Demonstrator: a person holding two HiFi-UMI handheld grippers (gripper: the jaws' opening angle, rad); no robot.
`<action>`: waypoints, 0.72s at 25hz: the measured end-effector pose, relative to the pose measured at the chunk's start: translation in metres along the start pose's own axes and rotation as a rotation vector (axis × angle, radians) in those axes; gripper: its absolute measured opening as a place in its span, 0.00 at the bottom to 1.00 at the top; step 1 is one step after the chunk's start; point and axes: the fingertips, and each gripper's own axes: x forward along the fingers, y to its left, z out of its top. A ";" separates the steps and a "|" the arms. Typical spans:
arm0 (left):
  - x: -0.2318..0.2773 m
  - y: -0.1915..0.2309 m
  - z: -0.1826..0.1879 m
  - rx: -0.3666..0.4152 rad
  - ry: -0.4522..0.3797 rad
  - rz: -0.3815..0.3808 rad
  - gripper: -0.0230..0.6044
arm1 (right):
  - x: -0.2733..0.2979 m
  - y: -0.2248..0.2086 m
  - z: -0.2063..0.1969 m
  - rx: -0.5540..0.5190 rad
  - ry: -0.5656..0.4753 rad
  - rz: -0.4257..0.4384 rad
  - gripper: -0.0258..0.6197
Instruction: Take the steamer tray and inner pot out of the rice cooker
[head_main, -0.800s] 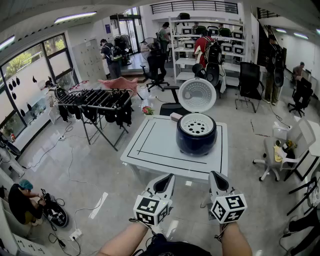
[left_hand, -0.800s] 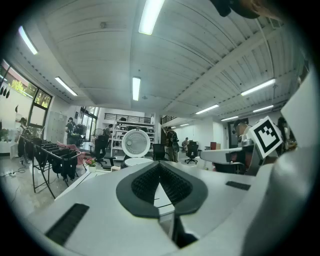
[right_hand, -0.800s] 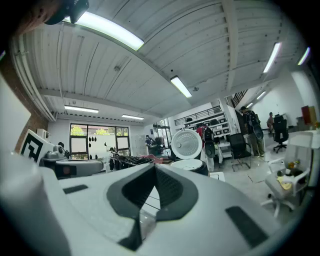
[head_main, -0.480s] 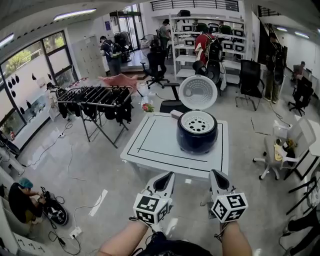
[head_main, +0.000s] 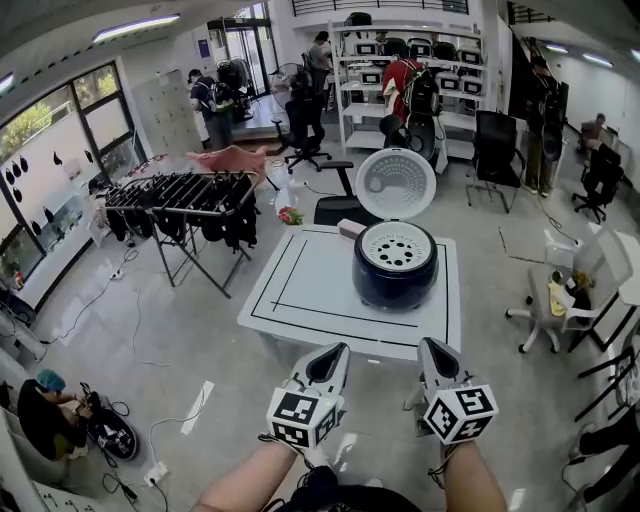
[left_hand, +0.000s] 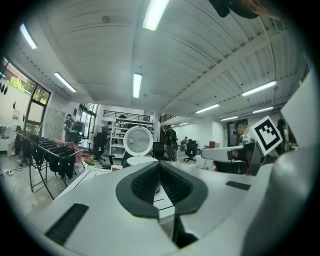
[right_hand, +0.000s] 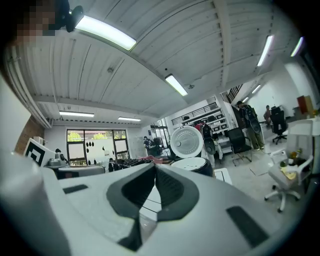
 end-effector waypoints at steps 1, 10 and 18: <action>0.003 0.004 -0.001 -0.006 0.005 -0.002 0.05 | 0.005 -0.001 -0.001 0.010 0.003 -0.002 0.04; 0.051 0.066 -0.004 -0.024 0.031 -0.058 0.29 | 0.076 -0.002 -0.001 -0.011 0.004 -0.061 0.26; 0.088 0.134 0.001 -0.025 0.049 -0.105 0.44 | 0.144 -0.006 0.010 -0.028 -0.007 -0.171 0.35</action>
